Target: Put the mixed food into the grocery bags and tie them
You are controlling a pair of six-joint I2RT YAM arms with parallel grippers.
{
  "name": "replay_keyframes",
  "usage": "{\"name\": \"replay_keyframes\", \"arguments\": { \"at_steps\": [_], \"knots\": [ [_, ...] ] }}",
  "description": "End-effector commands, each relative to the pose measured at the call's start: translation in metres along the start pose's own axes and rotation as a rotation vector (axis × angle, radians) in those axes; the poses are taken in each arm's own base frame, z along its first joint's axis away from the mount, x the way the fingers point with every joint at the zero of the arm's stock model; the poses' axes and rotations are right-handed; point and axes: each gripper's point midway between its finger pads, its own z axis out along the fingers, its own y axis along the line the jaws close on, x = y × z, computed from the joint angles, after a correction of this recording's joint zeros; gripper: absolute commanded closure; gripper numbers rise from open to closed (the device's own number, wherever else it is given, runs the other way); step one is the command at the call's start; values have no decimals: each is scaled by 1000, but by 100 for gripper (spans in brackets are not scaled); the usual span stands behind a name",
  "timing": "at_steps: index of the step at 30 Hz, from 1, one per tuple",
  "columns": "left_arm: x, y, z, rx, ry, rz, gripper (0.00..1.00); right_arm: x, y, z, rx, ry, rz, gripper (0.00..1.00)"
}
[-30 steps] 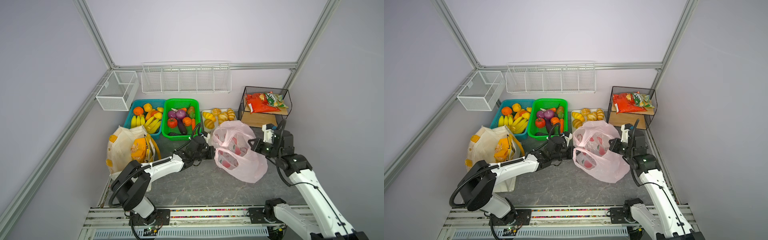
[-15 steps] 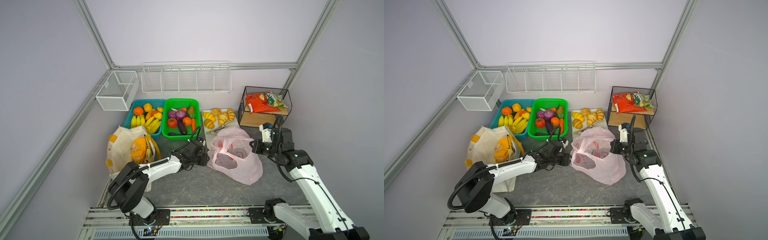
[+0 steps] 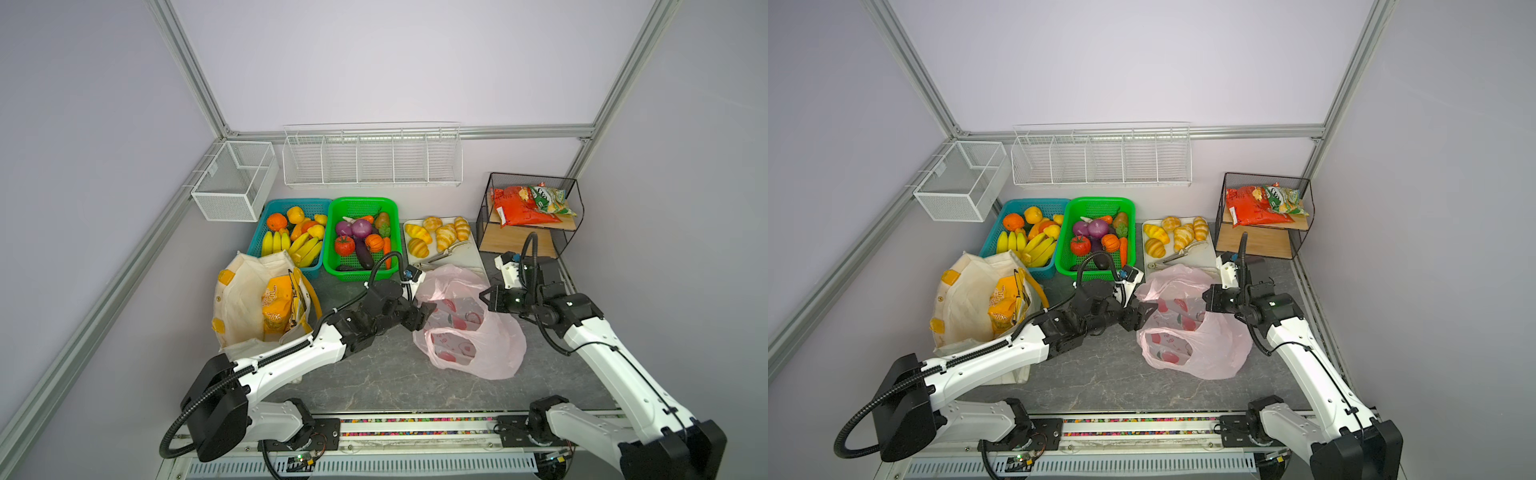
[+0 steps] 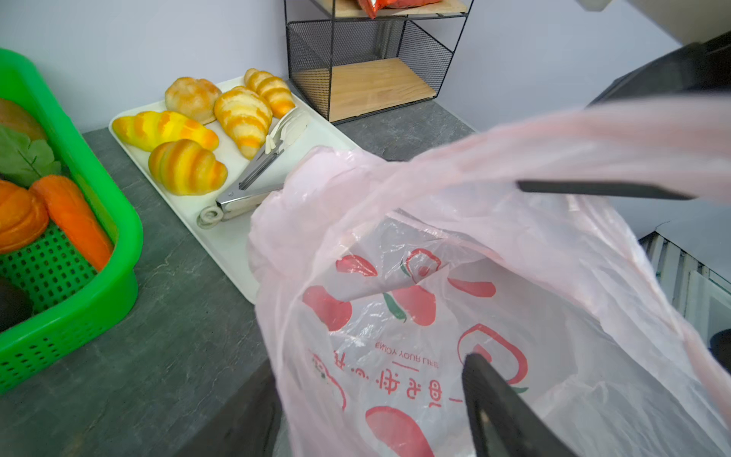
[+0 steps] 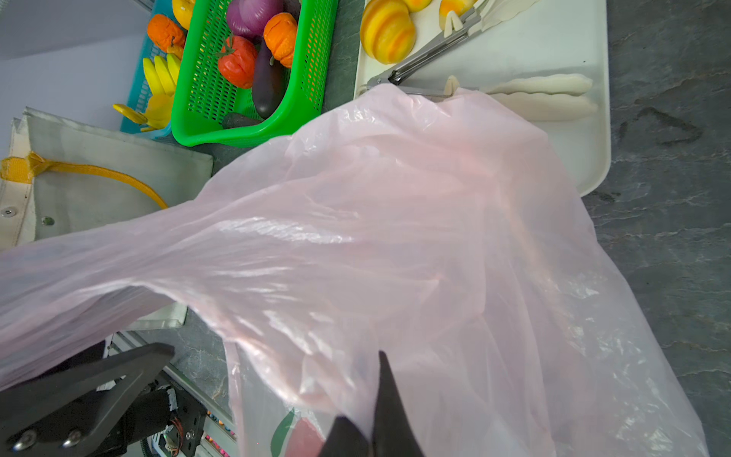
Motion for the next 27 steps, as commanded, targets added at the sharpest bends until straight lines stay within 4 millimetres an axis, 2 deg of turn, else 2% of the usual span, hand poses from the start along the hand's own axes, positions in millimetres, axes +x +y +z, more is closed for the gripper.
{"name": "replay_keyframes", "arguments": {
  "at_steps": [1,4,6,11,14,18,21,27],
  "knots": [
    [-39,-16,-3,57,-87,49,30,3,4,4,-17,17,-54,93],
    [-57,-27,2,109,-117,29,35,6,7,5,-17,42,-107,93],
    [-64,-26,10,106,-129,1,43,7,6,6,1,55,-146,93],
    [-68,-31,20,137,-93,-165,82,6,-13,1,200,40,-270,91],
    [-71,-40,18,196,-83,-232,98,5,-16,-1,263,18,-317,90],
    [-70,-45,15,226,-69,-271,100,1,-20,-2,287,-4,-318,89],
    [-72,-44,13,240,-60,-341,100,0,-29,-6,342,-27,-316,80],
    [-86,-53,9,336,-74,-466,100,9,-36,-5,355,-55,-310,52]
  ]
}}
